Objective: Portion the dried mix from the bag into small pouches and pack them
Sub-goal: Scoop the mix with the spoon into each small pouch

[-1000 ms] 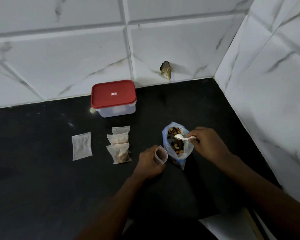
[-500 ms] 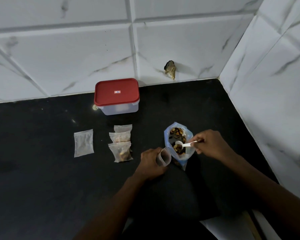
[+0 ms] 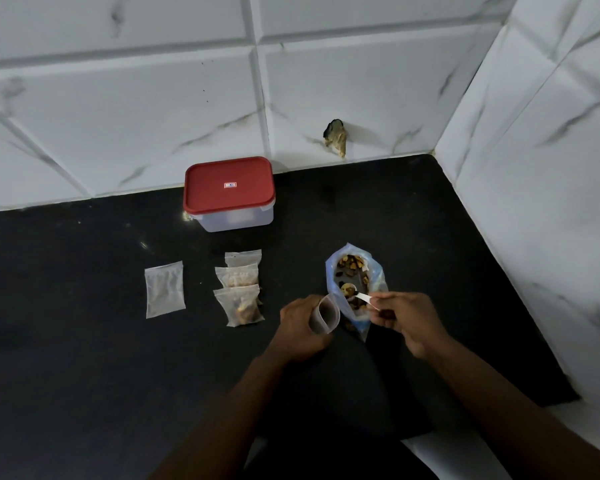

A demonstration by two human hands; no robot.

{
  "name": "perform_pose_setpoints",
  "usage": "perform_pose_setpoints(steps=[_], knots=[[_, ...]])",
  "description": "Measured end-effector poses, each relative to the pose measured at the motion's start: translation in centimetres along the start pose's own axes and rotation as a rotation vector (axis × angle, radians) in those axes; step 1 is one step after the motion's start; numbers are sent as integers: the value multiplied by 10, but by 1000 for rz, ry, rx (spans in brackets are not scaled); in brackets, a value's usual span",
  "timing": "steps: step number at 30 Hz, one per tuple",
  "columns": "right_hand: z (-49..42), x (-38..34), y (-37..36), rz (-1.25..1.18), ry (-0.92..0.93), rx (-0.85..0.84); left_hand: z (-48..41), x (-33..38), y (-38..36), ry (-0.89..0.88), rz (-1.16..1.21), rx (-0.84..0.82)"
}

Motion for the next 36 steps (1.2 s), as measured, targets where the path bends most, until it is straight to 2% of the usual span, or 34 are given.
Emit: perform_pose_setpoints(steps=[2, 6, 12, 17, 20, 27, 36], knots=[[1, 1, 0, -59, -35, -4, 0, 0, 1, -13, -6, 2], [3, 1, -1, 31, 7, 15, 3, 1, -2, -31, 3, 48], [2, -3, -10, 340, 210, 107, -1, -7, -4, -24, -48, -15], [-1, -6, -9, 40, 15, 22, -3, -7, 0, -41, -25, -21], [1, -8, -1, -66, -19, -15, -1, -12, 0, -29, 58, 56], [4, -11, 15, -164, -24, -66, -2, -12, 3, 31, 211, 112], [18, -20, 21, -153, 30, -168, -13, -10, 8, 31, 204, 177]])
Point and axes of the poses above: each hand's wrist, its own z-axis away from the middle knuckle, its own y-axis out of the back of the hand, x = y × z, the point moved 3 cm from there along -z, towards the middle knuckle, and after that the axes turned 3 degrees about -y, right-handed, at the moved point
